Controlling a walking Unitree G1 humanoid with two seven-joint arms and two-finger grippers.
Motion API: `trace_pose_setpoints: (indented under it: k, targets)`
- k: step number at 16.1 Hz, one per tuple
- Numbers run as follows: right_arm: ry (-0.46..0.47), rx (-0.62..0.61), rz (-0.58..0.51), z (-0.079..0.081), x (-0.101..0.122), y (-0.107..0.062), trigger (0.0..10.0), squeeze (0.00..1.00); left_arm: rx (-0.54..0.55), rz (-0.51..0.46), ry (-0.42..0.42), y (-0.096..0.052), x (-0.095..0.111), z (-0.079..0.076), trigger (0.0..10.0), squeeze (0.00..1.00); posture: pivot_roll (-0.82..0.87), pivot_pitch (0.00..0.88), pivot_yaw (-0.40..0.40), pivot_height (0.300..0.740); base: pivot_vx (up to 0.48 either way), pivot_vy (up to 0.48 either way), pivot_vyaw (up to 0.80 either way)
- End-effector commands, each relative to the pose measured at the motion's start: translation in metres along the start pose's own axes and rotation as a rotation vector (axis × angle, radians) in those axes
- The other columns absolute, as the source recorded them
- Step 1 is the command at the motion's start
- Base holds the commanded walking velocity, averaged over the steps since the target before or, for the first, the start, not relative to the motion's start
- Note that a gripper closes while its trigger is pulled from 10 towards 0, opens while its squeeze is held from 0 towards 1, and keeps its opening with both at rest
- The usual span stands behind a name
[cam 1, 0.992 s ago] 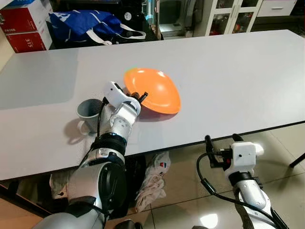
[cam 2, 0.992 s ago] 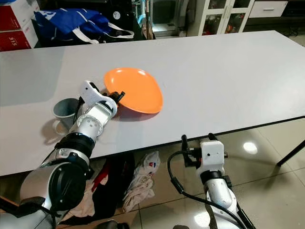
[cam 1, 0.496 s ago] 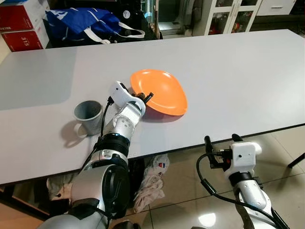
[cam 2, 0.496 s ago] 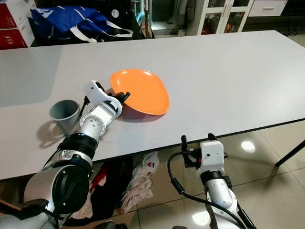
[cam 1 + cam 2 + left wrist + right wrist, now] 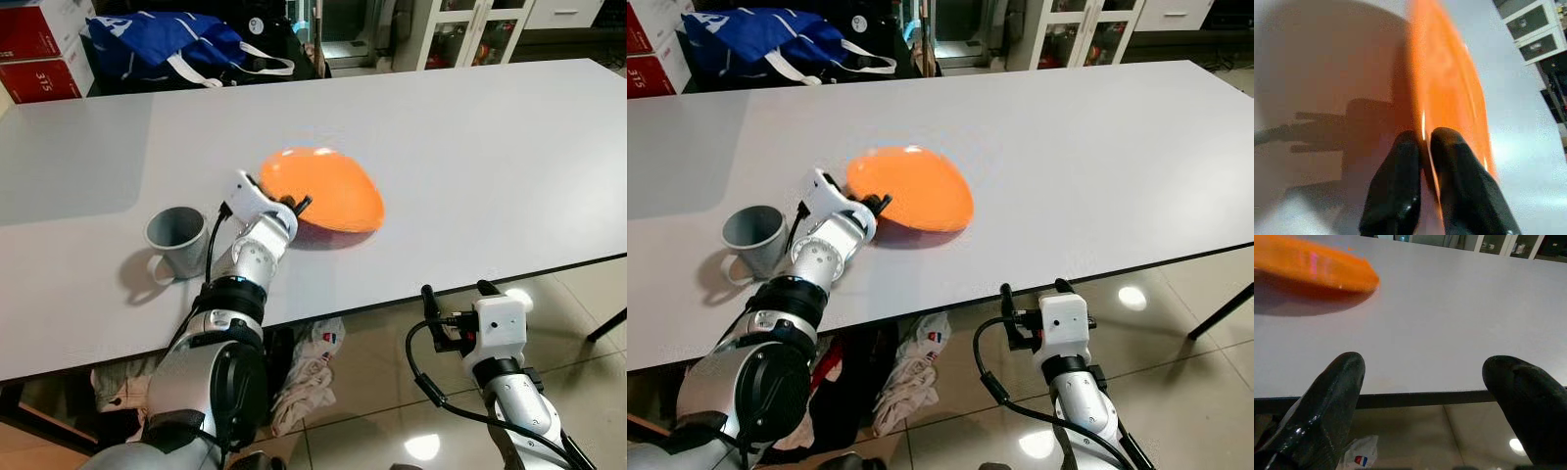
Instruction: Setting the table
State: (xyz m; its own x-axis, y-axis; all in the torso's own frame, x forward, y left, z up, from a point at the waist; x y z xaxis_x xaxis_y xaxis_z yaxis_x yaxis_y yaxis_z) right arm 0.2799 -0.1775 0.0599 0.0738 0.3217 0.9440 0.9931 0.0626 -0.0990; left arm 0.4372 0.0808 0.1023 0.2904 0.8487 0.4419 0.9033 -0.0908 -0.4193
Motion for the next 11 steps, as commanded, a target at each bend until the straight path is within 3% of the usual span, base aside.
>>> trace_pose_setpoints:
  k: [1, 6, 8, 11]
  targets:
    - [-0.013, 0.004, 0.007, -0.002, 0.000, -0.003, 10.0, 0.00, 0.028, 0.039, 0.003, -0.001, -0.019, 0.002, 10.0, 0.97, -0.19, 0.000, 0.024, 0.740, 0.000, 0.000, 0.00]
    - [-0.012, 0.009, 0.014, -0.002, -0.001, -0.004, 10.0, 0.00, 0.065, 0.037, 0.013, -0.001, -0.019, 0.009, 10.0, 1.00, -0.20, 0.000, 0.024, 0.740, 0.000, 0.000, 0.00]
    - [-0.013, 0.010, 0.013, -0.001, 0.001, -0.004, 10.0, 0.00, 0.087, 0.027, 0.074, -0.003, -0.015, 0.009, 10.0, 1.00, -0.20, 0.000, 0.026, 0.740, 0.000, 0.000, 0.00]
    - [-0.011, 0.010, 0.013, 0.000, 0.002, -0.004, 10.0, 0.00, 0.118, 0.029, 0.085, -0.004, -0.015, 0.014, 10.0, 1.00, -0.19, 0.000, 0.027, 0.740, 0.000, 0.000, 0.00]
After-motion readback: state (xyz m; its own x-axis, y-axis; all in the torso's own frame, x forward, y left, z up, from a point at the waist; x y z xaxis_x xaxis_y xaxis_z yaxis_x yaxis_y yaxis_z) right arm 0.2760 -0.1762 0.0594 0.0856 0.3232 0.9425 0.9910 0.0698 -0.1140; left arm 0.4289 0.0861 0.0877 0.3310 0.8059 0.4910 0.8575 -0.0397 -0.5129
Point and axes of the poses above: a point about 5 cm out from each wrist's last joint towards the gripper, its own y axis pointing out of the wrist towards the gripper, its own x axis along the axis of the wrist's last joint, z = x × y, the point moved 6 cm from there along y, pointing out of the wrist towards the gripper, and after that the axes turned 10 degrees about -y, right-handed, at the moved point
